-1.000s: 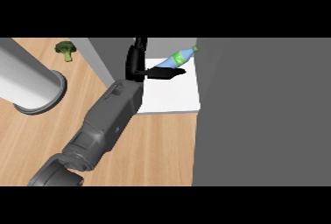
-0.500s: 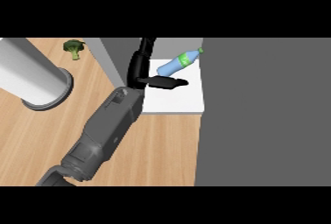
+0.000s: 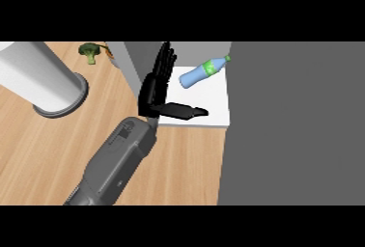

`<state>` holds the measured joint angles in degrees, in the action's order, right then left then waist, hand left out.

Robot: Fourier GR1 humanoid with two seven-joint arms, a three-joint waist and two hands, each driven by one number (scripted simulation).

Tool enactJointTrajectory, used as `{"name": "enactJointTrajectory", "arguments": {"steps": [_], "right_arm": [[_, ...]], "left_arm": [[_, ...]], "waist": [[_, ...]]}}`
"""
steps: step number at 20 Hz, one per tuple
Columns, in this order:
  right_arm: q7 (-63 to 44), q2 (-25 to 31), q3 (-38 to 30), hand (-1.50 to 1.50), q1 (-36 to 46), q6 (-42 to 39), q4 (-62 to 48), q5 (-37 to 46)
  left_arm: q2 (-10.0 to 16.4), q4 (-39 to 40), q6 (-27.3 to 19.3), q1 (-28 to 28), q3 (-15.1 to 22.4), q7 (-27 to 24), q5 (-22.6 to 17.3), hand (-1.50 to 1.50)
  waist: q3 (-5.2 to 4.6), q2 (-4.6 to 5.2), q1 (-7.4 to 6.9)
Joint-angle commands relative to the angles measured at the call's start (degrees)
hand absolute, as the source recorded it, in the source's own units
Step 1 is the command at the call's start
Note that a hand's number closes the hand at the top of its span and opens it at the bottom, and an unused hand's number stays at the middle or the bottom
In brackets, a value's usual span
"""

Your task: Pick up the bottled water, place it into the cabinet and close the cabinet

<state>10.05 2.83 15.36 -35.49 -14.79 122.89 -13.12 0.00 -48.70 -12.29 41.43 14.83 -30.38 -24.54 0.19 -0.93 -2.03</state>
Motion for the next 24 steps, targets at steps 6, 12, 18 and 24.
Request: {"name": "enactJointTrajectory", "arguments": {"steps": [6,12,18,24], "right_arm": [[-0.4,-1.0,2.9,-1.50,0.5,1.3,0.4,2.4],[0.1,4.1,3.4,-1.50,-1.1,-3.2,2.4,3.9],[-3.6,10.0,6.1,1.50,0.3,-7.7,4.2,7.9],[-9.1,10.3,15.1,1.50,2.7,-9.0,8.3,11.7]], "left_arm": [[4.4,-34.2,-5.1,-24.3,6.8,8.3,0.4,-1.50],[9.0,-55.9,-7.3,-36.7,13.1,17.1,0.9,-1.50],[13.4,-67.0,-5.8,-52.4,16.2,11.1,2.1,-1.50],[21.2,-75.6,-2.4,-59.8,7.3,10.4,-2.2,-1.50]], "waist": [[-0.16,0.20,0.04],[-0.15,0.39,0.89],[-0.23,0.56,0.70],[-0.28,0.73,0.45]]}}
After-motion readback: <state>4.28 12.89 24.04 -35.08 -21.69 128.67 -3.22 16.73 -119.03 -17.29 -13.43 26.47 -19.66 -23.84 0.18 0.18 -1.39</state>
